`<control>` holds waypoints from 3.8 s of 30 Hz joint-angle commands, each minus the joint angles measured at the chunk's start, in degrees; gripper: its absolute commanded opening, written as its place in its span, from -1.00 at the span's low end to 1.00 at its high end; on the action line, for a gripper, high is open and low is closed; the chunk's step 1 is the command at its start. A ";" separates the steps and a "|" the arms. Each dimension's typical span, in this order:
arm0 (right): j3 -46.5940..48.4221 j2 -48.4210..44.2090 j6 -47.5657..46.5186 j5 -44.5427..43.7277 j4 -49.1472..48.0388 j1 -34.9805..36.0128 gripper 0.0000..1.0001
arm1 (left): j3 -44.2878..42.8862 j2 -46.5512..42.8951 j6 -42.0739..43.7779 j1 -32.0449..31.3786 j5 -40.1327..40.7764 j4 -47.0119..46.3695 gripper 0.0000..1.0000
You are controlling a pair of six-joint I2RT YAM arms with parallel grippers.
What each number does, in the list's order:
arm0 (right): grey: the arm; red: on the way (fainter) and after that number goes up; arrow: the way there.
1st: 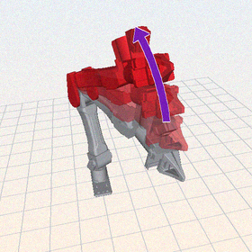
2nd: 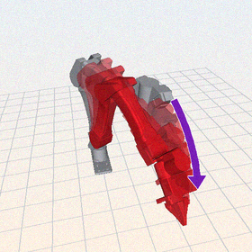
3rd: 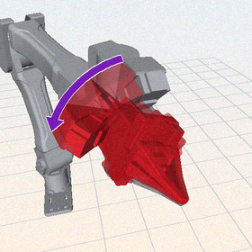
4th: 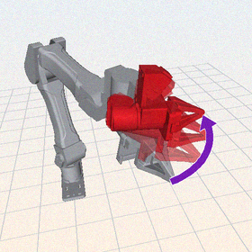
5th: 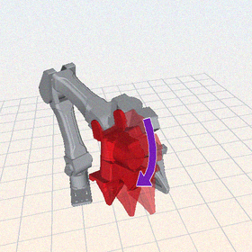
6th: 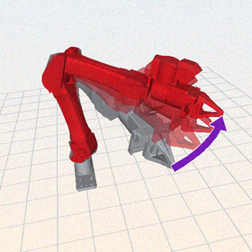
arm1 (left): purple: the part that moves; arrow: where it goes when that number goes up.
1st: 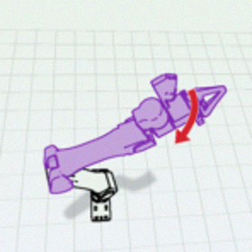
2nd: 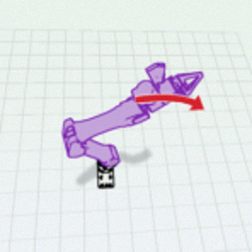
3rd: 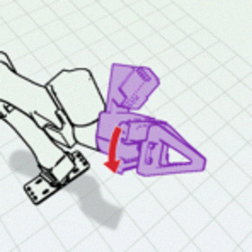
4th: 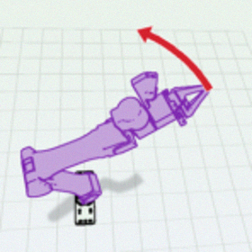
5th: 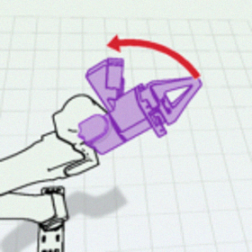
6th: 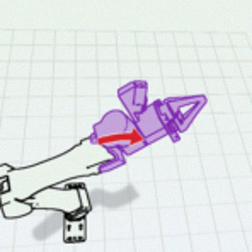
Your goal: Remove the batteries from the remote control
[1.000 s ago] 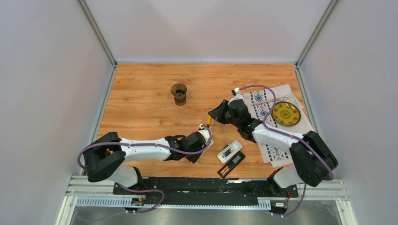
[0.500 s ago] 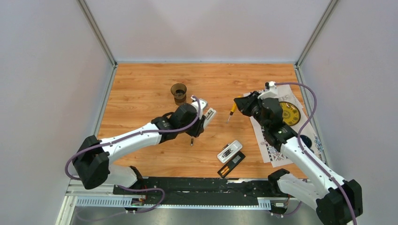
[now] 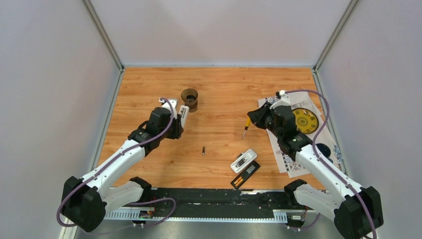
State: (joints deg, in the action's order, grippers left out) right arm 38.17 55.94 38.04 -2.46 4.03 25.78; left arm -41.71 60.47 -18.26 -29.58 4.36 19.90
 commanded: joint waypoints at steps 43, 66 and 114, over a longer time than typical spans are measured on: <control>9.29 10.85 3.00 25.57 -9.83 6.03 -1.00 | 4.45 -10.82 -14.42 4.02 -31.60 -15.39 0.74; 9.37 9.98 10.04 27.77 -14.76 7.27 -0.98 | -0.65 12.58 -28.15 -11.02 -40.14 -49.09 -1.00; 10.43 14.81 14.96 46.05 -28.12 9.29 -0.56 | -8.74 -4.92 -4.77 -11.02 -33.98 -8.91 -1.00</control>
State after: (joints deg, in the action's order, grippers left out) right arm 48.36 71.05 52.64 42.57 -21.74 34.37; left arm -48.45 56.73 -24.08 -40.49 -30.26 11.55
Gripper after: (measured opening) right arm 0.284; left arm 0.052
